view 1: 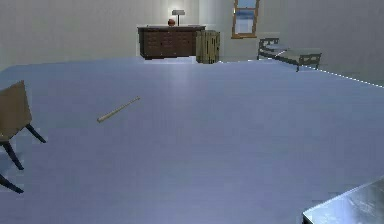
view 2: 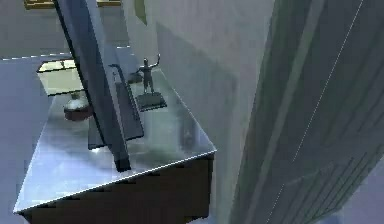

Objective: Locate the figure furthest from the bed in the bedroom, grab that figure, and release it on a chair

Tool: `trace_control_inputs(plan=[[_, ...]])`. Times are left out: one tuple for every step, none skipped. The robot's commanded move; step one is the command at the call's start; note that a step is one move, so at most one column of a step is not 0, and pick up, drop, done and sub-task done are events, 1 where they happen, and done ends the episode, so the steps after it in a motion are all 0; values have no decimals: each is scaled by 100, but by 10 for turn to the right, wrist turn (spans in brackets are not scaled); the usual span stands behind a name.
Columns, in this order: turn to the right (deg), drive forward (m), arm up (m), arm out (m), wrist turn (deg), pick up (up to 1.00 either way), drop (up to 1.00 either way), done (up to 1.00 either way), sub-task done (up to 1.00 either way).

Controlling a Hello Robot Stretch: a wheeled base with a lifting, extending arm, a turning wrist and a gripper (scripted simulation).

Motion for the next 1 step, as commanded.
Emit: trace_control_inputs(plan=[[0, 100, 0, 0, 0, 0, 0, 0, 0]])
